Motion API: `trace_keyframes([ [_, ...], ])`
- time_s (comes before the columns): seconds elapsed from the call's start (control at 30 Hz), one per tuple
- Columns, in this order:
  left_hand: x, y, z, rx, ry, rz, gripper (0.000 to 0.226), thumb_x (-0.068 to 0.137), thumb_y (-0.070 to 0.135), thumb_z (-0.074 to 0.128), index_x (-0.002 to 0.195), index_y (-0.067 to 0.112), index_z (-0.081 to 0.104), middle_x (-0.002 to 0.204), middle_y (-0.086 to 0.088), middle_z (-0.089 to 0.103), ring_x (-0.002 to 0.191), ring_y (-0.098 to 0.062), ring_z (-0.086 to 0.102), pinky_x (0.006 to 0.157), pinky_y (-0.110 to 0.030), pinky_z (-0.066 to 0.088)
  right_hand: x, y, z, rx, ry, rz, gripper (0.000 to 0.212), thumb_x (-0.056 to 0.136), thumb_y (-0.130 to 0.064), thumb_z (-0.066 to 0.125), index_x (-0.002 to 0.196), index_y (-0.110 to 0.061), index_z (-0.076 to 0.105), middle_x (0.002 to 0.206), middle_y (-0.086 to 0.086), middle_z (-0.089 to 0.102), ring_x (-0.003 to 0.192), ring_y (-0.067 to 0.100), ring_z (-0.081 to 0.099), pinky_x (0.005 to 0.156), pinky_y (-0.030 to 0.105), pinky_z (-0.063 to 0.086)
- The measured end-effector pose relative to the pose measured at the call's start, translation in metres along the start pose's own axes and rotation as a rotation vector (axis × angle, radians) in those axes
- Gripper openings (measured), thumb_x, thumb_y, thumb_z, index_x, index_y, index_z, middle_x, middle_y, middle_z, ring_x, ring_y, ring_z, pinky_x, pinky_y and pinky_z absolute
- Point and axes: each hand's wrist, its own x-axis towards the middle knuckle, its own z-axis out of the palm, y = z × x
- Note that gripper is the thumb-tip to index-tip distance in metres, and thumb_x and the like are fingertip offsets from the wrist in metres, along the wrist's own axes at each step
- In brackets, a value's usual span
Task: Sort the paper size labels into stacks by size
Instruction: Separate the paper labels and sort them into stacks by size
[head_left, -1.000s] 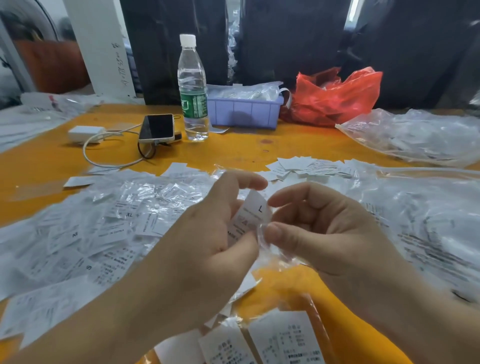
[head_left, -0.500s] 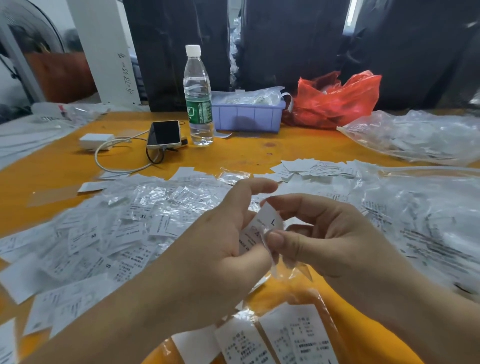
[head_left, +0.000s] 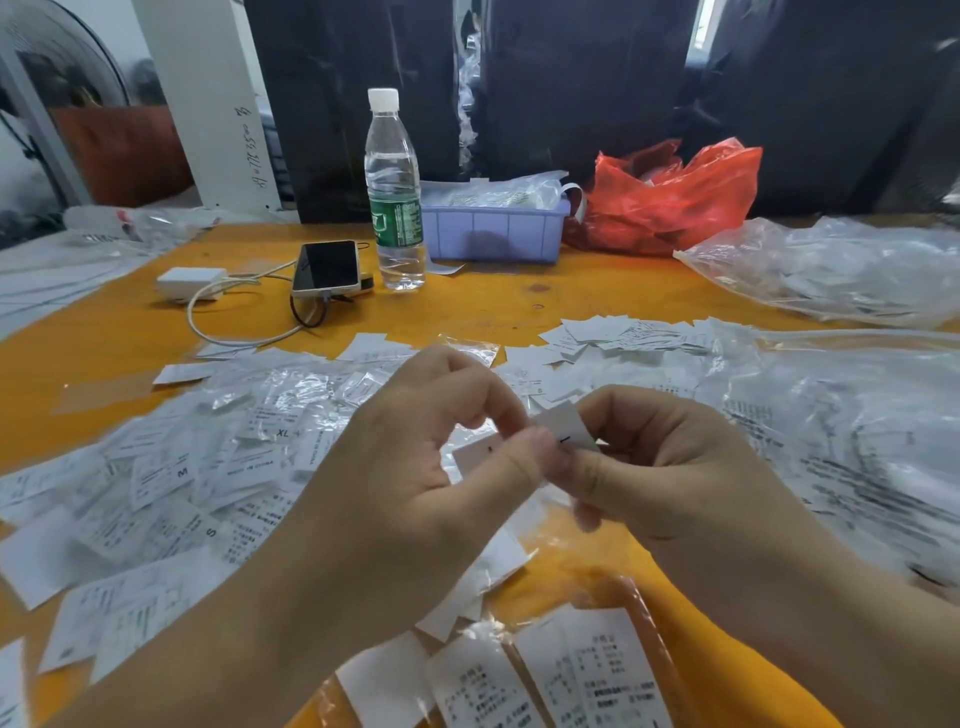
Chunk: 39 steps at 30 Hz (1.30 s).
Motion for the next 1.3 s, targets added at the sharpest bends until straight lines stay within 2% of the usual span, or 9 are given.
trace_keyframes([
  [0.13,0.0,-0.002,0.0014,0.087,-0.011,-0.073,0.033,0.069,0.067,0.054,0.08,0.038,0.065,0.096,0.018,0.058,0.099,0.001,0.054,0.068,-0.005,0.032,0.0026,-0.0001,0.0001,0.034,0.009,0.023,0.029,0.06,-0.037,0.08,0.075,-0.013,0.073,0.07,0.004,0.064,0.054,0.012,0.054,0.053,0.02,0.045],
  [0.33,0.0025,-0.0017,0.0023,0.024,0.03,-0.097,0.012,0.076,0.043,0.062,0.074,0.034,0.07,0.097,0.021,0.06,0.099,0.006,0.056,0.072,0.002,0.032,0.0026,-0.001,-0.0001,0.109,0.018,0.028,0.023,0.06,-0.033,0.075,0.074,-0.015,0.074,0.065,0.004,0.063,0.052,0.015,0.056,0.054,0.024,0.048],
  [0.5,0.0035,-0.0019,-0.0015,-0.066,0.148,-0.144,0.012,0.076,0.046,0.06,0.084,0.04,0.066,0.096,0.024,0.064,0.096,0.001,0.059,0.077,-0.016,0.042,0.0024,-0.0026,-0.0021,0.129,0.101,0.019,0.025,0.062,-0.031,0.072,0.075,-0.009,0.072,0.062,0.01,0.062,0.052,0.017,0.057,0.052,0.025,0.05],
  [0.6,0.0034,-0.0018,-0.0032,-0.124,0.239,-0.168,0.008,0.085,0.046,0.064,0.086,0.038,0.066,0.084,0.018,0.07,0.083,-0.003,0.063,0.065,-0.012,0.047,0.0021,-0.0044,-0.0024,0.102,0.136,0.002,0.017,0.064,-0.026,0.071,0.074,-0.013,0.072,0.065,0.013,0.063,0.048,0.017,0.054,0.049,0.023,0.048],
  [0.8,0.0042,-0.0038,-0.0052,-0.252,0.29,-0.181,0.007,0.09,0.025,0.061,0.084,0.026,0.064,0.075,0.012,0.074,0.069,-0.005,0.068,0.059,-0.009,0.047,0.0009,-0.0024,-0.0035,0.04,0.156,-0.045,0.008,0.067,-0.017,0.078,0.073,-0.018,0.071,0.065,0.008,0.066,0.048,0.016,0.05,0.048,0.024,0.046],
  [1.0,0.0027,-0.0009,-0.0034,-0.222,0.255,-0.128,0.01,0.092,0.023,0.063,0.086,0.03,0.062,0.072,0.01,0.071,0.061,-0.005,0.066,0.055,-0.011,0.049,-0.0013,0.0001,-0.0035,0.003,0.127,-0.062,0.016,0.07,-0.026,0.069,0.082,-0.026,0.078,0.079,0.004,0.074,0.07,0.017,0.069,0.058,0.03,0.055],
  [1.1,0.0015,0.0005,-0.0038,-0.193,0.219,-0.098,0.008,0.083,0.03,0.059,0.087,0.035,0.064,0.07,0.005,0.067,0.058,-0.009,0.061,0.051,-0.019,0.05,-0.0017,0.0008,-0.0014,-0.054,0.127,-0.09,0.015,0.071,-0.029,0.069,0.082,-0.029,0.079,0.081,0.005,0.076,0.075,0.023,0.07,0.067,0.039,0.057],
  [1.2,0.001,0.0011,-0.0019,-0.144,0.176,-0.068,0.012,0.092,0.026,0.061,0.09,0.037,0.065,0.072,-0.004,0.063,0.065,-0.023,0.058,0.055,-0.037,0.049,-0.0014,0.0007,0.0005,-0.073,0.121,-0.118,0.016,0.071,-0.031,0.07,0.084,-0.031,0.079,0.084,0.007,0.076,0.084,0.029,0.07,0.081,0.052,0.056],
  [1.3,-0.0001,0.0012,-0.0001,-0.125,0.133,-0.057,0.014,0.089,0.032,0.055,0.091,0.04,0.066,0.071,-0.001,0.062,0.066,-0.025,0.057,0.056,-0.039,0.047,-0.0004,0.0024,0.0002,-0.143,0.089,-0.098,0.019,0.072,-0.037,0.071,0.088,-0.029,0.078,0.09,0.011,0.072,0.089,0.033,0.067,0.086,0.062,0.052],
])
